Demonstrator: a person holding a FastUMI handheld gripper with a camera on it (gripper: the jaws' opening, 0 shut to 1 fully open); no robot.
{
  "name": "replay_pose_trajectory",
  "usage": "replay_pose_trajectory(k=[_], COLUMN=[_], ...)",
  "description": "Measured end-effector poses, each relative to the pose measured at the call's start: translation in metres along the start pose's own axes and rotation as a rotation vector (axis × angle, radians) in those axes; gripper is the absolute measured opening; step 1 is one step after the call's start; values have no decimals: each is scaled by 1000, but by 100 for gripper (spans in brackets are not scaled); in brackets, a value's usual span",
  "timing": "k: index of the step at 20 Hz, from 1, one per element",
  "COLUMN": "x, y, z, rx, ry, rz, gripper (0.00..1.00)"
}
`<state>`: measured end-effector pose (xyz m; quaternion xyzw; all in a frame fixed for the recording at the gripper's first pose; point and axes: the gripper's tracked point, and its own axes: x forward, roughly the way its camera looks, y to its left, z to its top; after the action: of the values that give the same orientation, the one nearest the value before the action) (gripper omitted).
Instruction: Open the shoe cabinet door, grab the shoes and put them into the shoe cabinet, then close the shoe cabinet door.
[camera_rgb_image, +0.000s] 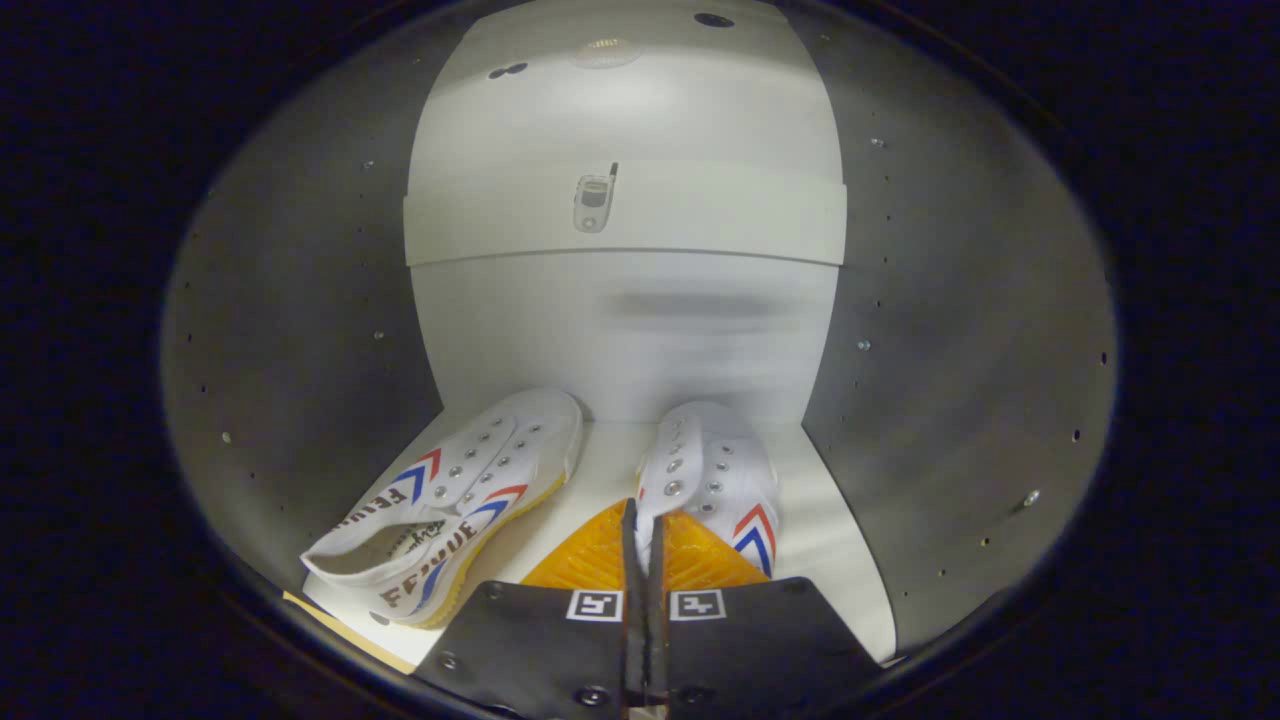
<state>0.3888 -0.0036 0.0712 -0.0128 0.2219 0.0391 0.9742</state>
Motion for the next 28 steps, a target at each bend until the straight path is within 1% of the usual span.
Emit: replay_pose_trajectory(k=[3, 5, 9, 16, 19, 23, 25, 28], x=[4, 6, 9, 3, -5, -32, -55, -99], y=[-4, -5, 4, 6, 0, -5, -3, 7], z=[-1, -4, -7, 0, 1, 3, 8, 14], rx=[6, 18, 8, 50, 53, 48, 55, 66], ry=[5, 20, 20, -2, -10, -32, -64, -114], rz=[-19, -18, 5, -4, -24, -49, -48, -44], gripper=[3, 7, 32, 75, 89, 91, 94, 94])
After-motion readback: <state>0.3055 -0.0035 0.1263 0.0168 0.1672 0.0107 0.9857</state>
